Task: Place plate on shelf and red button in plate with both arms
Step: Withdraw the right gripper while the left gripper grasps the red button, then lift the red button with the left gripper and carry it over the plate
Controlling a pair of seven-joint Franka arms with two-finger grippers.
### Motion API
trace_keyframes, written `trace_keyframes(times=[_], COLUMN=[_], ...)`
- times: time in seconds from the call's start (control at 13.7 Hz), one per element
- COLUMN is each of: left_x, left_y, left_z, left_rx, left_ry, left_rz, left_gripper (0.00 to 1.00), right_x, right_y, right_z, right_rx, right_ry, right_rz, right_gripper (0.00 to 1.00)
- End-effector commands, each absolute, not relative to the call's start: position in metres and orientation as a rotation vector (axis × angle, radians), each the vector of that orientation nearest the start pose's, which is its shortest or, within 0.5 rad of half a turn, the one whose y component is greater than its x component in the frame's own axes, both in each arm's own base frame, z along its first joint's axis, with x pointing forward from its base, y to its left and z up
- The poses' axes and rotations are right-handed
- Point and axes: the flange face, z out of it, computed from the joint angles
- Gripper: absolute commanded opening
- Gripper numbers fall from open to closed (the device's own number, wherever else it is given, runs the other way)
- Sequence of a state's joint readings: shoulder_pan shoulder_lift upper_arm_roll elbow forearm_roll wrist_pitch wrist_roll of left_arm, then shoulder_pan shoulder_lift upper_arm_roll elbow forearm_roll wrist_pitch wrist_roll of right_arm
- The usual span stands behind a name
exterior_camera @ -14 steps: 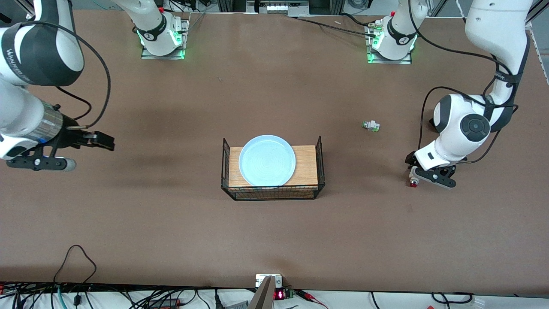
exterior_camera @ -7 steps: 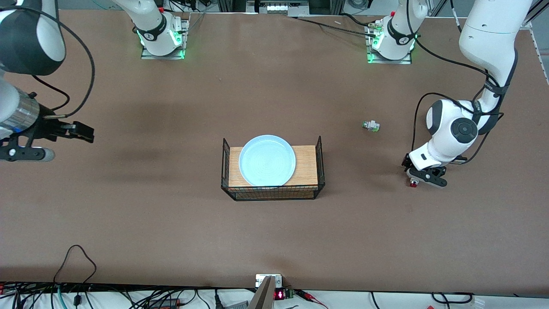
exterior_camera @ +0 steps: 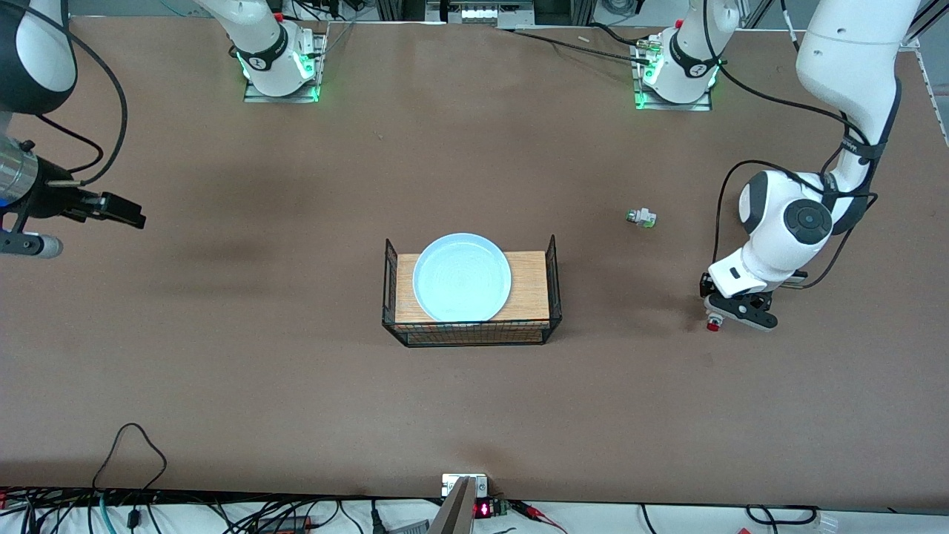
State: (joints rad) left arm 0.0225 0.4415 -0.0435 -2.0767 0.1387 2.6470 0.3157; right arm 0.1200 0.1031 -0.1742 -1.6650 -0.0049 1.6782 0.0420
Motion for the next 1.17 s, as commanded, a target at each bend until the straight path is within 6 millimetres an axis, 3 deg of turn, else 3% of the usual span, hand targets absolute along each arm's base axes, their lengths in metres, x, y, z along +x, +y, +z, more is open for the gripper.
trace_keyframes(times=[0.0, 0.22, 0.36, 0.51, 0.58, 0.66, 0.8, 1.02, 1.09], left_x=[0.606, 0.614, 0.619, 0.619, 0.622, 0.628, 0.634, 0.620, 0.615], left_y=[-0.054, -0.118, -0.153, -0.213, -0.259, -0.311, -0.361, -0.428, -0.441], left_z=[0.303, 0.382, 0.424, 0.458, 0.464, 0.475, 0.467, 0.427, 0.417], left_rx=[-2.994, -3.200, -3.391, -3.536, -3.568, -3.602, -3.636, -3.575, -3.533], left_ry=[0.682, 0.454, 0.251, 0.078, 0.085, 0.093, -0.138, -0.149, -0.118], left_rz=[-0.067, 0.214, 0.258, 0.252, 0.235, 0.104, -0.020, -0.212, -0.266], left_gripper=[0.07, 0.08, 0.08, 0.07, 0.06, 0.05, 0.05, 0.05, 0.05], right_x=[0.573, 0.576, 0.576, 0.576, 0.576, 0.576, 0.575, 0.575, 0.575], right_y=[-0.021, -0.023, -0.021, -0.015, -0.016, -0.017, -0.015, -0.013, -0.014], right_z=[0.566, 0.575, 0.576, 0.582, 0.582, 0.582, 0.582, 0.585, 0.586], right_rx=[-3.146, -3.140, -3.145, -3.150, -3.150, -3.144, -3.142, -3.147, -3.145], right_ry=[0.102, 0.114, 0.087, 0.017, 0.007, 0.012, 0.008, 0.017, 0.015], right_rz=[0.086, 0.069, 0.071, 0.060, 0.060, 0.059, 0.066, 0.064, 0.062], right_gripper=[1.00, 1.00, 1.00, 1.00, 1.00, 1.00, 1.00, 1.00, 1.00])
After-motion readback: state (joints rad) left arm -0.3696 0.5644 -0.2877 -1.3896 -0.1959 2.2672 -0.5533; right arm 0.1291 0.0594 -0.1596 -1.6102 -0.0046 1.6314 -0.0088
